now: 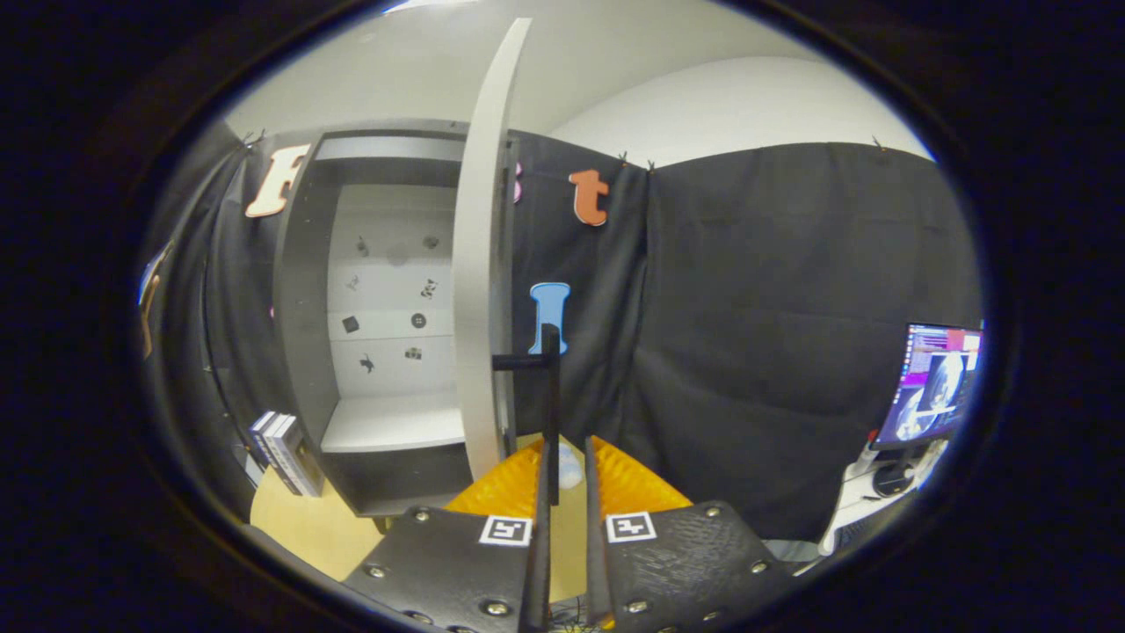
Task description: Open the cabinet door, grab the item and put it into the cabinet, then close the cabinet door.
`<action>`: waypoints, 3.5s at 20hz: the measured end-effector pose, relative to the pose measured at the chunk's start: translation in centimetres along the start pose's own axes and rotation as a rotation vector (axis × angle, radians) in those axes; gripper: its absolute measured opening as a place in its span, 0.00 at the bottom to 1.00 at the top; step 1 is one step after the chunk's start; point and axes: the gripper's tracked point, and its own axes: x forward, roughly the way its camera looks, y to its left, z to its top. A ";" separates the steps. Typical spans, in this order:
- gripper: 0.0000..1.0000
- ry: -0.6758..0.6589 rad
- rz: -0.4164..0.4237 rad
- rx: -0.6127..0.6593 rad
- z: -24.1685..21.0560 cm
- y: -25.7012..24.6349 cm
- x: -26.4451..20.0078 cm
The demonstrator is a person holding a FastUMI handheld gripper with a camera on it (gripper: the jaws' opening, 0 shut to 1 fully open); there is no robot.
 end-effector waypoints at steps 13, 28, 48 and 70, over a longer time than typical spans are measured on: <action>0.17 0.053 0.205 -0.009 -3.6 7.2 -1.7; 0.40 0.368 0.569 -0.181 -20.3 16.6 0.7; 0.86 0.618 0.945 -0.304 -31.3 22.4 1.3; 0.11 0.883 0.771 -0.427 -47.0 20.1 3.9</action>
